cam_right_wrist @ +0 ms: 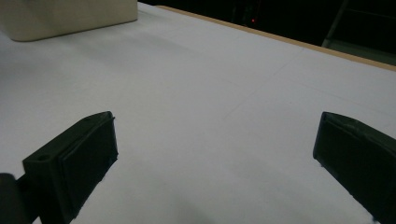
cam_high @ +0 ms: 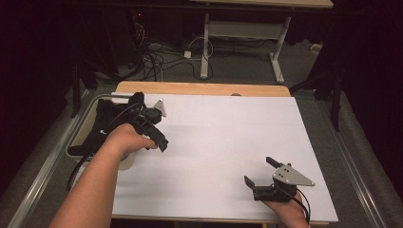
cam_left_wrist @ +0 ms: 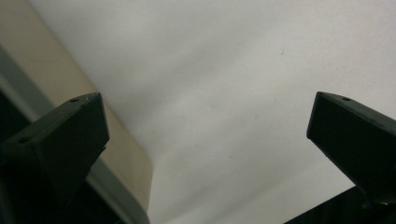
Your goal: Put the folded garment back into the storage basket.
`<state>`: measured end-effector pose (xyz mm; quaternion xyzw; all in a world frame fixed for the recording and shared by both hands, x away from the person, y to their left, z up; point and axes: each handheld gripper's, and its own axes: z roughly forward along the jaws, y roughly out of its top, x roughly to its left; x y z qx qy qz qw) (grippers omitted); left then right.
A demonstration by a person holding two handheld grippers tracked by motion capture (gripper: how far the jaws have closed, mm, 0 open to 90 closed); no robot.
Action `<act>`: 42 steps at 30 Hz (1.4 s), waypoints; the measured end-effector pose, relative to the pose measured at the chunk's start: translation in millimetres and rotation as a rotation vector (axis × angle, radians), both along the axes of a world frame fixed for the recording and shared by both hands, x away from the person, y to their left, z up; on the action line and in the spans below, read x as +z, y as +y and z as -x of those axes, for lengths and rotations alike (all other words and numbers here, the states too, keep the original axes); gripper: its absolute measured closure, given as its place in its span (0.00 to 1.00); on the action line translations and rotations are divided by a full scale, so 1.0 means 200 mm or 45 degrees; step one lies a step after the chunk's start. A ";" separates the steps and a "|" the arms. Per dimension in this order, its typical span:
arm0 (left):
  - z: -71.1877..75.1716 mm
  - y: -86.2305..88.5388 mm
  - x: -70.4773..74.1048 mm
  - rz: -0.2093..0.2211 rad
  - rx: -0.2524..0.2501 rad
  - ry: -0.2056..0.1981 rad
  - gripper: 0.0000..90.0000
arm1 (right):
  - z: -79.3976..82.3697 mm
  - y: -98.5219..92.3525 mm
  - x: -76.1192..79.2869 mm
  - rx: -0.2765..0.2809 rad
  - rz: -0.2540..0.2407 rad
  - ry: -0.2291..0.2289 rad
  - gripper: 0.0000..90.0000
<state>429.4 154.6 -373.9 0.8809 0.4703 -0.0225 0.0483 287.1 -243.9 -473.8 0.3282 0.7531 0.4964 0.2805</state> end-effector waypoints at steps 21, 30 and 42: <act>0.07 -0.11 -0.27 0.085 -0.092 -0.113 0.00 | 0.00 0.01 -0.01 0.002 0.006 0.007 0.00; 0.14 -0.09 -0.34 0.258 -0.093 -0.308 0.00 | 0.00 0.01 -0.01 0.004 0.007 0.009 0.00; 0.23 -0.05 -0.47 0.486 -0.101 -0.510 0.00 | 0.00 0.01 -0.02 -0.002 -0.006 0.007 0.00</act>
